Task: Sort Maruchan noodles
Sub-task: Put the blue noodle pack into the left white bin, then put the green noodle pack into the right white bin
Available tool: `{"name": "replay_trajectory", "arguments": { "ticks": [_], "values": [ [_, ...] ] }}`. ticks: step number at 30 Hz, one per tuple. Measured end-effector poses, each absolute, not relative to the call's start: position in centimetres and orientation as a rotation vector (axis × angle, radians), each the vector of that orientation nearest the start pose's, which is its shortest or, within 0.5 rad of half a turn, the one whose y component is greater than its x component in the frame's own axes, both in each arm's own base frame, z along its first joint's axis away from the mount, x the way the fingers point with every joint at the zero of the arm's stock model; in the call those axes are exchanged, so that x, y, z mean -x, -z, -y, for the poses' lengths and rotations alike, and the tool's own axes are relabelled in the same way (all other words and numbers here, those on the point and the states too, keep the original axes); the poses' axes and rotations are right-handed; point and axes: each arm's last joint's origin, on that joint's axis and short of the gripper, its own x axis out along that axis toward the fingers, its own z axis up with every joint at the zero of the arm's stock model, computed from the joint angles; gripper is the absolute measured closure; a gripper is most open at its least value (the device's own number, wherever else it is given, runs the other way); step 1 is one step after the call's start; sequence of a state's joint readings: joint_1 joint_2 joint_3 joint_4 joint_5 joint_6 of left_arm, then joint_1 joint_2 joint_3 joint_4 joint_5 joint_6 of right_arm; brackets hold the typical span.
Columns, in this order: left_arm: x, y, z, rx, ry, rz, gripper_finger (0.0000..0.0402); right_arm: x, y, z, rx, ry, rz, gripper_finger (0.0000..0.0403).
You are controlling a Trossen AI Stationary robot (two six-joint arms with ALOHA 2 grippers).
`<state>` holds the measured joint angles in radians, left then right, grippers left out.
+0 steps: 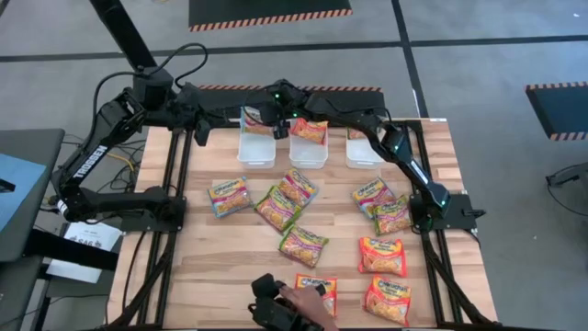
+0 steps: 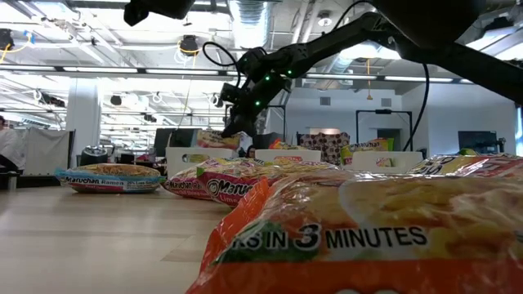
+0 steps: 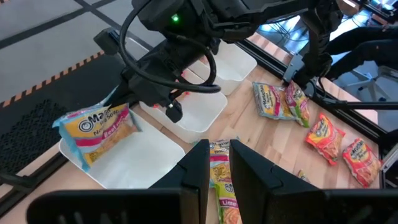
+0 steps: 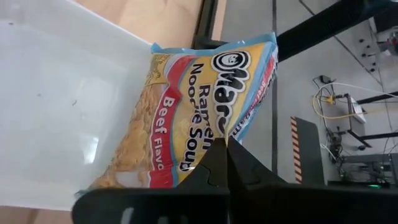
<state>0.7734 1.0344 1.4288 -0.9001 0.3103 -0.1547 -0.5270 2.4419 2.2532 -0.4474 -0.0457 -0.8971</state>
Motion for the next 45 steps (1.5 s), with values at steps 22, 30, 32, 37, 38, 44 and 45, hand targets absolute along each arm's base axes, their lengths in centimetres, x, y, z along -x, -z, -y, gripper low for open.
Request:
{"name": "replay_trajectory", "arguments": {
  "ticks": [22, 30, 32, 37, 38, 44, 45],
  "values": [
    [-12.8, -43.1, -11.2, 0.42, -0.485, -0.436, 0.0355, -47.9, -23.0, 27.5, 0.669, 0.228, -0.788, 0.0281],
    [-12.7, -42.9, -11.2, 0.431, -0.49, -0.46, 0.0355, -48.3, -25.4, 26.9, 0.74, 0.433, -0.854, 0.0261],
    [-12.6, -42.7, -11.1, 0.43, -0.493, -0.479, 0.0355, -48.2, -26.3, 26.8, 0.747, 0.465, -0.869, 0.0262],
    [-12.5, -42.5, -11.0, 0.441, -0.492, -0.507, 0.0355, -46.7, -29.7, 26.2, 0.754, 0.525, -0.864, 0.0268],
    [-12.5, -42.5, -11.0, 0.441, -0.492, -0.508, 0.0355, -46.3, -30.4, 26.1, 0.747, 0.532, -0.86, 0.0269],
    [-12.5, -42.5, -11.0, 0.418, -0.489, -0.513, 0.0355, -43.8, -34.0, 26.2, 0.673, 0.594, -0.823, 0.0271],
    [-12.5, -42.5, -11.0, 0.411, -0.488, -0.515, 0.0355, -43.4, -34.6, 26.1, 0.655, 0.605, -0.818, 0.0271]
  ]
}}
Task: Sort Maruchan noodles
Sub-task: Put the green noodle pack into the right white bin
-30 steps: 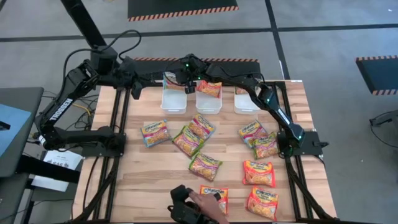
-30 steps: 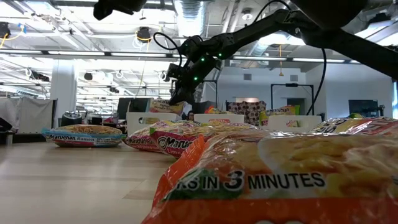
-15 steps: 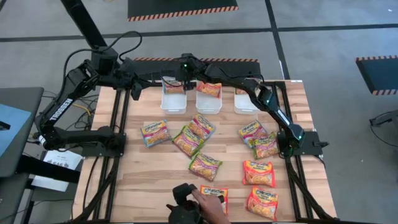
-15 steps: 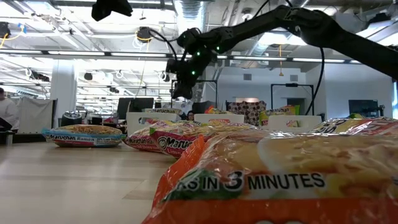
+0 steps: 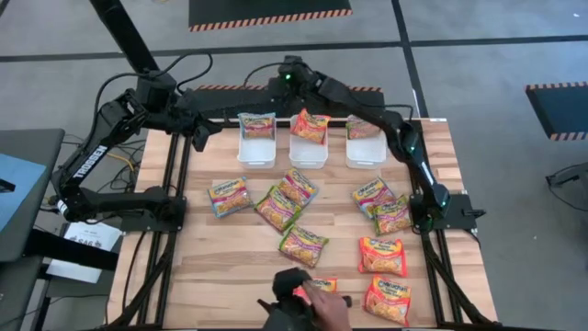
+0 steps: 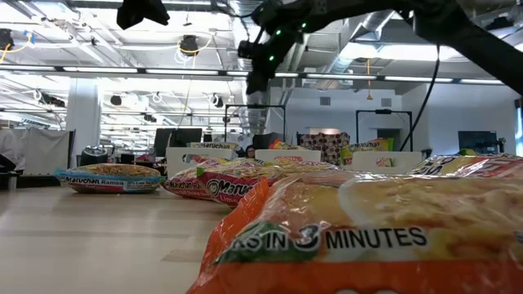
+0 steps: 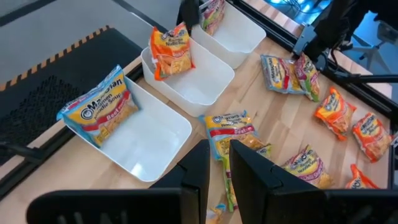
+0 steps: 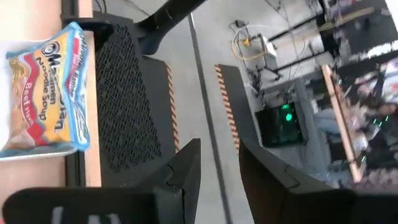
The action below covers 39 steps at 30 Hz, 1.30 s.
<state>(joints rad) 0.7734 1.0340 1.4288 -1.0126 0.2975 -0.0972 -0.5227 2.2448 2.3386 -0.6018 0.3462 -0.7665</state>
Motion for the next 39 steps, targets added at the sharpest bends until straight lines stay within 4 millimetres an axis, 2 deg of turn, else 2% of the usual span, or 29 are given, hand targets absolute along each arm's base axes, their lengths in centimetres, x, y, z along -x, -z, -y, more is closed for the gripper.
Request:
{"name": "replay_trajectory", "arguments": {
  "ticks": [6, 12, 19, 24, 28, 32, 36, 39],
  "values": [
    [-12.5, -42.5, -11.0, 0.408, -0.486, -0.515, 0.0355, -40.0, -37.6, 25.7, 0.492, 0.663, -0.826, 0.0271],
    [-12.5, -42.5, -11.0, 0.403, -0.48, -0.514, 0.0355, -36.6, -41.1, 24.1, 0.29, 0.739, -0.781, 0.0271],
    [-12.5, -42.5, -11.0, 0.398, -0.478, -0.516, 0.0355, -33.1, -45.4, 20.3, 0.179, 0.76, -0.701, 0.0271],
    [-12.5, -42.5, -10.9, 0.365, -0.453, -0.523, 0.0355, -30.8, -47.7, 17.3, 0.108, 0.753, -0.663, 0.0271],
    [-12.5, -42.5, -10.8, 0.375, -0.404, -0.517, 0.0355, -29.1, -48.2, 15.0, 0.049, 0.726, -0.723, 0.0271],
    [-12.6, -42.5, -10.6, 0.396, -0.33, -0.514, 0.0355, -28.0, -47.8, 12.9, -0.068, 0.719, -0.811, 0.0271],
    [-12.6, -42.4, -10.3, 0.414, -0.244, -0.519, 0.0355, -27.7, -46.6, 10.8, -0.159, 0.71, -0.953, 0.0271],
    [-12.6, -42.3, -10.1, 0.429, -0.205, -0.517, 0.0355, -28.9, -45.5, 9.0, -0.187, 0.682, -0.972, 0.0271]
  ]
}}
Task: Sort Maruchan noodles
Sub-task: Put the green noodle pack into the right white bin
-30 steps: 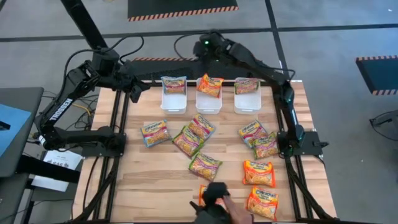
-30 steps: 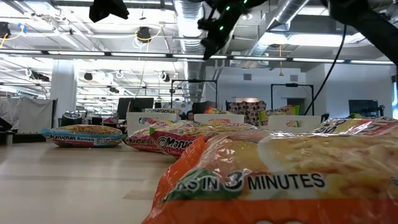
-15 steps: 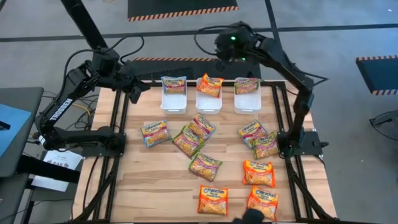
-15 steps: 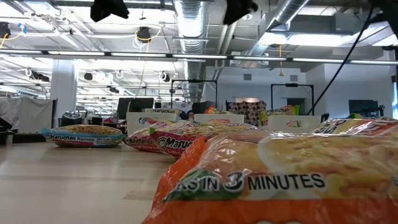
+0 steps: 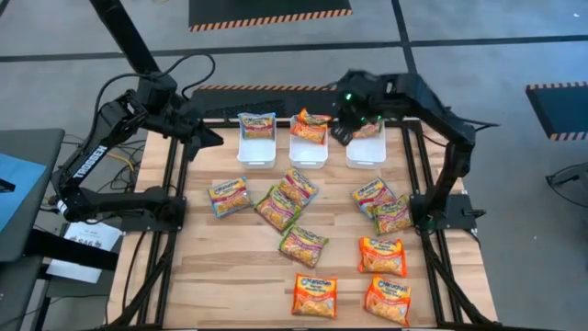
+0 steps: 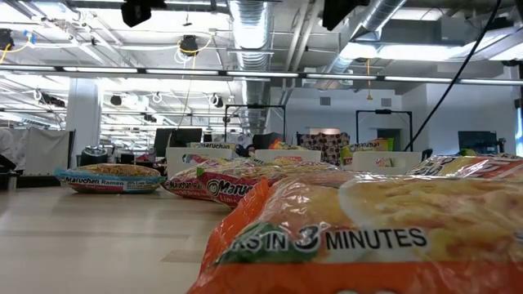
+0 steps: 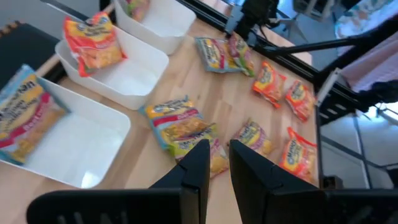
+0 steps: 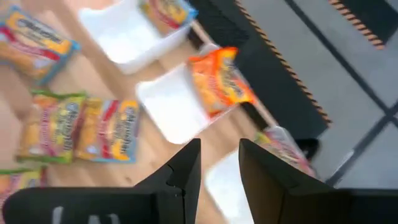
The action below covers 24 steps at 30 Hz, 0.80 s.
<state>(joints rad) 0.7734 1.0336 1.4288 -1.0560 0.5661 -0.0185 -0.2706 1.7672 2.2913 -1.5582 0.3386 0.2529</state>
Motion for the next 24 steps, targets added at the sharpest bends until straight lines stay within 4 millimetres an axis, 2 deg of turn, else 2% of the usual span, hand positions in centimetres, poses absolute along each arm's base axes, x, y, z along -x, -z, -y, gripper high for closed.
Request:
{"name": "replay_trajectory", "arguments": {
  "ticks": [5, 14, 17, 24],
  "values": [
    [-12.5, -42.2, -9.9, 0.431, -0.173, -0.533, 0.0355, -30.2, -42.8, 5.4, -0.217, 0.627, -1.074, 0.0271],
    [-12.3, -41.9, -9.7, 0.417, -0.155, -0.565, 0.0355, -31.6, -35.9, -0.2, -0.309, 0.67, -1.253, 0.0271],
    [-12.1, -41.8, -9.6, 0.407, -0.145, -0.588, 0.0355, -32.1, -33.6, -1.7, -0.384, 0.68, -1.261, 0.0271],
    [-12.0, -41.6, -9.5, 0.384, -0.131, -0.609, 0.0355, -33.0, -28.9, -4.3, -0.594, 0.588, -1.154, 0.0271]
  ]
}}
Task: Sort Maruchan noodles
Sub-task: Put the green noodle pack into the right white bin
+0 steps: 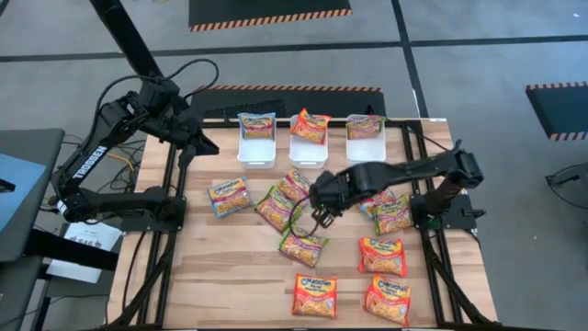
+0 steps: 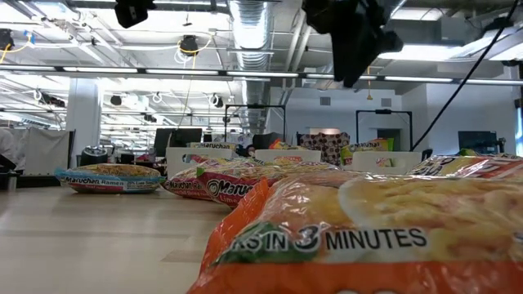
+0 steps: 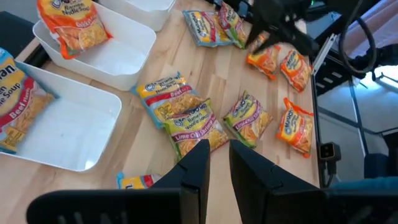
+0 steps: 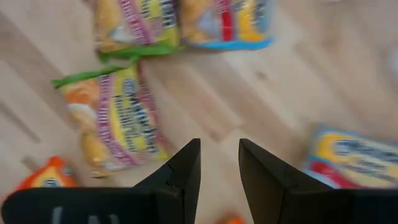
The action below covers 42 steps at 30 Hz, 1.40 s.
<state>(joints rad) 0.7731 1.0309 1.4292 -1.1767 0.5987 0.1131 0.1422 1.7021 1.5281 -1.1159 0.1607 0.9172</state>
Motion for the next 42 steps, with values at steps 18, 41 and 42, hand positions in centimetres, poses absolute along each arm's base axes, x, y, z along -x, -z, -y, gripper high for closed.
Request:
{"name": "replay_trajectory", "arguments": {
  "ticks": [18, 41, 42],
  "values": [
    [-12.0, -41.5, -9.4, 0.371, -0.12, -0.623, 0.0355, -36.5, -23.9, -0.8, -0.858, 0.249, -0.509, 0.0271],
    [-12.0, -41.5, -9.4, 0.378, -0.126, -0.623, 0.0355, -36.1, -23.9, 5.5, -0.663, 0.211, -0.509, 0.0193],
    [-12.0, -41.5, -9.4, 0.378, -0.127, -0.622, 0.0355, -36.1, -23.8, 5.3, -0.653, 0.206, -0.518, 0.0194]
  ]
}}
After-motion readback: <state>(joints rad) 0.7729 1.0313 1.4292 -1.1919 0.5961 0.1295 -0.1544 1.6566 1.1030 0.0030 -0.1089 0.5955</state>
